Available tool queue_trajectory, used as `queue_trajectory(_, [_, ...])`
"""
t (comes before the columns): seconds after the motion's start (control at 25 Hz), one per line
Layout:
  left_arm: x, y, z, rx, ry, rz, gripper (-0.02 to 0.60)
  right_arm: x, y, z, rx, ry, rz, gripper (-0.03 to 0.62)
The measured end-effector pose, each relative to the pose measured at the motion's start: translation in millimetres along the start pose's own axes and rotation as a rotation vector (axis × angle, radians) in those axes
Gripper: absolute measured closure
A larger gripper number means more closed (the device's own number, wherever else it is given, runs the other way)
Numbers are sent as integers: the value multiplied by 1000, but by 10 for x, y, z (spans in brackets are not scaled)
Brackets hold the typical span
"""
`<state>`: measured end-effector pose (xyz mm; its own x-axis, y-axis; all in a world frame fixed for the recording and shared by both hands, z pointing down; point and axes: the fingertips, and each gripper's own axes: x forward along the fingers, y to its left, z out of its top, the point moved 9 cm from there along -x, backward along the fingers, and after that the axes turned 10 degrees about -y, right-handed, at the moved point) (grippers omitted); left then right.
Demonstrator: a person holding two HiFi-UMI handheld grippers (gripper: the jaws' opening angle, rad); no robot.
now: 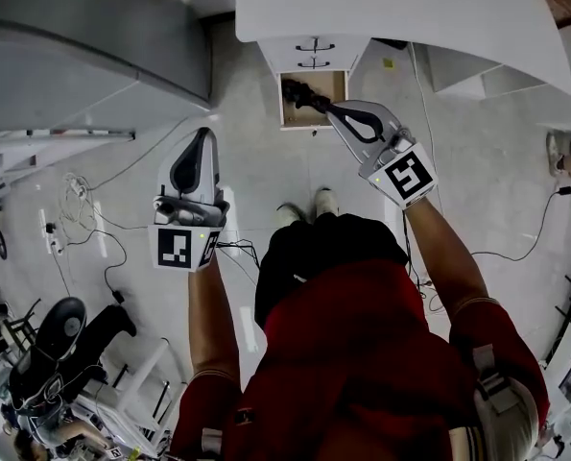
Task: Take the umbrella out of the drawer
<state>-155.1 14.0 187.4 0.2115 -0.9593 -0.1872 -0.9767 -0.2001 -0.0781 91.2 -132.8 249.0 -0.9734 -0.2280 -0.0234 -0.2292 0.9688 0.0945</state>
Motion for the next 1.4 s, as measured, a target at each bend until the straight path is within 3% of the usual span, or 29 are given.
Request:
queue_trajectory(0.24, [-7, 278, -549, -5, 6, -16, 578, 283, -17, -534, -20, 60, 10, 582])
queue_trajectory(0.84, [-222, 668, -2749, -18, -27, -35, 578, 768, -118, -2823, -28, 163, -20, 581])
queue_trajectory(1.4, [-245, 925, -4520, 5, -65, -16, 578, 1178, -360, -4753, -94, 246, 32, 580])
